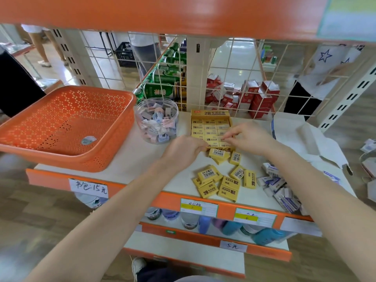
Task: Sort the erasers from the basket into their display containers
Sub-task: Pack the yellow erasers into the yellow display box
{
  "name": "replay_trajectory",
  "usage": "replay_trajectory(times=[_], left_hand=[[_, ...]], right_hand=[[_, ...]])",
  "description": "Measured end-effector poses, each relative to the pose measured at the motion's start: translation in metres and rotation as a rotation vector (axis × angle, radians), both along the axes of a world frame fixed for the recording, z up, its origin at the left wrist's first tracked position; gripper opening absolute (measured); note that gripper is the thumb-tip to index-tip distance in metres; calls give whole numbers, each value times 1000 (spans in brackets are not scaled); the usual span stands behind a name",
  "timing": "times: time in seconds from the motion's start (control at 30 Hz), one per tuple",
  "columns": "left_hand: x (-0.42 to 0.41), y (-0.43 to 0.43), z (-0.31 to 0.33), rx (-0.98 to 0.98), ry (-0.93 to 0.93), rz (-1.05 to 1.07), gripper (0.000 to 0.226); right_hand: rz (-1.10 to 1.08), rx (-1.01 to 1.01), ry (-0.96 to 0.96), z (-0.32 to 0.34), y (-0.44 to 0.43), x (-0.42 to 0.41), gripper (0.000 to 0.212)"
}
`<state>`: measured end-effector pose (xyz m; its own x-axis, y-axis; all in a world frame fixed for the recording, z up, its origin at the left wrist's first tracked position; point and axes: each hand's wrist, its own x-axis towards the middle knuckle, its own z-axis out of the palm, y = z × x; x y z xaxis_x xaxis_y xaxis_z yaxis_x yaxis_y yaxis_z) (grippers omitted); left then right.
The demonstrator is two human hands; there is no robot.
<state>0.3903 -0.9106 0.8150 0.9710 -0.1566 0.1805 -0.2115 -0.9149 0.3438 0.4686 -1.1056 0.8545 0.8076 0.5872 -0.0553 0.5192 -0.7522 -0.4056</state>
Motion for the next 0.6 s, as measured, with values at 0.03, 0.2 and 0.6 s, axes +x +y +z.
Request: replay_trajectory(times=[0.03, 0.2, 0.6], left_hand=[[-2, 2, 3, -51, 18, -12, 28], [-21, 0, 23, -188, -38, -12, 27], [-29, -8, 13, -314, 47, 4, 42]], right_hand=[[44, 46, -10, 4, -2, -5, 19], [188, -97, -1, 7, -2, -17, 35], [98, 229, 47, -7, -4, -34, 28]])
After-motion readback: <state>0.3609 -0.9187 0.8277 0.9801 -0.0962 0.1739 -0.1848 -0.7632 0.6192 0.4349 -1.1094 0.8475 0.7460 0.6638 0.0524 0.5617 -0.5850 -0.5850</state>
